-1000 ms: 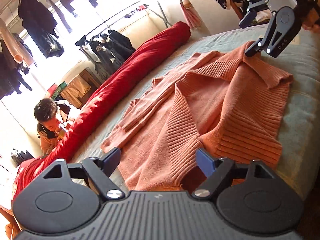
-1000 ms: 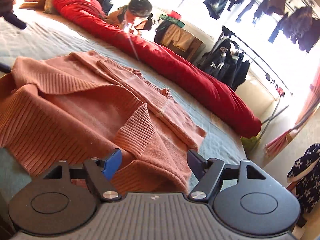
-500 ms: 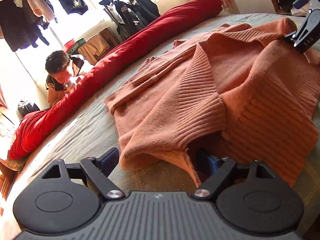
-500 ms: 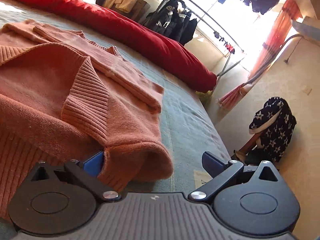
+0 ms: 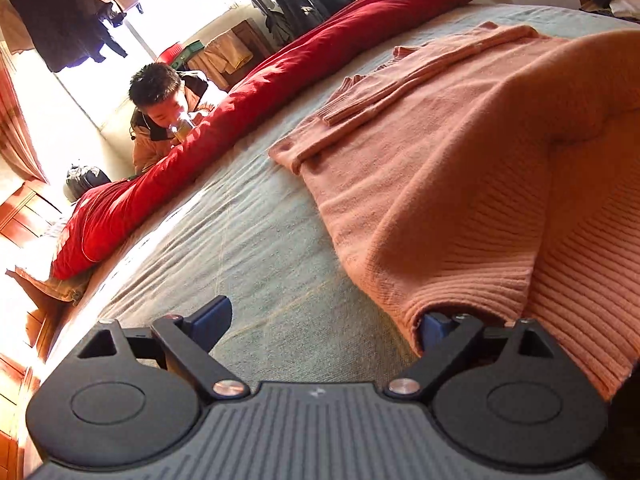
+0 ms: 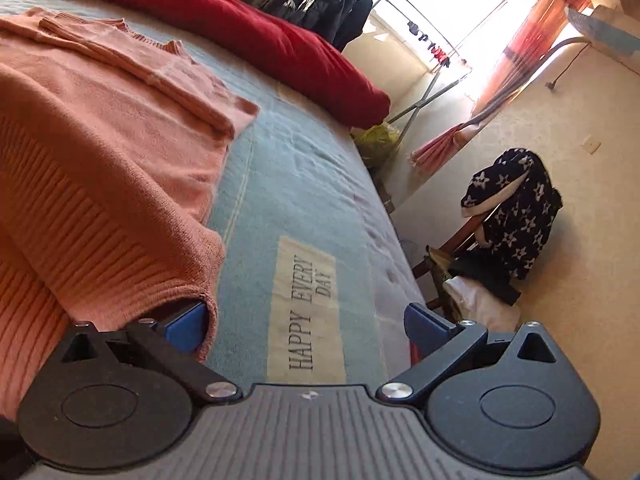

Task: Fold clothes
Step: 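Move both open grippers to the folded edge of the pink sweater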

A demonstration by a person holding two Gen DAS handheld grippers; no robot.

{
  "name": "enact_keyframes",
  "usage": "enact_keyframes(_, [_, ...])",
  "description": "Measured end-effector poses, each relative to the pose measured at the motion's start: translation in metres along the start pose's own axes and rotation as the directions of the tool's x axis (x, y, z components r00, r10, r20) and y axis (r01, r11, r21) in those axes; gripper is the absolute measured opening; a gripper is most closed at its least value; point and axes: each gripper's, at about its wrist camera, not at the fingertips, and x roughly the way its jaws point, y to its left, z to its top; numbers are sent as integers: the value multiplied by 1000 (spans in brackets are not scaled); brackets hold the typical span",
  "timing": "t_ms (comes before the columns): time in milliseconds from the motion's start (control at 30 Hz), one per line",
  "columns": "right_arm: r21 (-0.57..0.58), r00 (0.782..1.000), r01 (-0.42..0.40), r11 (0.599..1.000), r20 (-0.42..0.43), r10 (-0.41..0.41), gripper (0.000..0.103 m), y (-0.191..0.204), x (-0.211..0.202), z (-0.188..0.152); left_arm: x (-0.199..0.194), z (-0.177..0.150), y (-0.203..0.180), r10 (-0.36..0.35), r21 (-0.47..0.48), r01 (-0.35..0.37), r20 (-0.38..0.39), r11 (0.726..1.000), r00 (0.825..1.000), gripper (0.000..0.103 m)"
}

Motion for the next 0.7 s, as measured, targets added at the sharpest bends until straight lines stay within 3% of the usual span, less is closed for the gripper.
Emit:
enact_keyframes(100, [-8, 997, -72, 997, -40, 72, 103, -4, 1, -10, -8, -2, 3, -27, -3, 27, -8, 1000, 1000, 93])
enact_keyframes(233, [-95, 996, -89, 991, -23, 87, 103, 7, -11, -20, -11, -13, 14, -65, -51, 65, -8, 997, 998, 93])
enact_keyframes(367, [-232, 998, -63, 971, -36, 56, 103, 15, -23, -30, -16, -24, 5, -74, 74, 79, -62, 994, 995, 93])
enact_keyframes(467, [-188, 990, -137, 973, 19, 143, 103, 4, -42, -35, -36, -26, 1, -103, 152, 106, -29, 983, 994, 93])
enact_keyframes(533, [-116, 962, -248, 962, 90, 259, 103, -2, -57, -33, -49, -18, 0, -145, 151, 140, 27, 979, 989, 93])
enact_keyframes(567, [-83, 937, -319, 944, 126, 327, 103, -3, -62, -31, -54, -10, -2, -190, 135, 181, 62, 974, 980, 93])
enact_keyframes(633, [-29, 861, -473, 881, 195, 469, 103, 1, -68, -24, -57, 2, -9, -300, 102, 289, 111, 952, 948, 93])
enact_keyframes(700, [-8, 772, -603, 797, 245, 586, 103, 13, -67, -17, -56, 14, -19, -418, 69, 412, 148, 908, 896, 93])
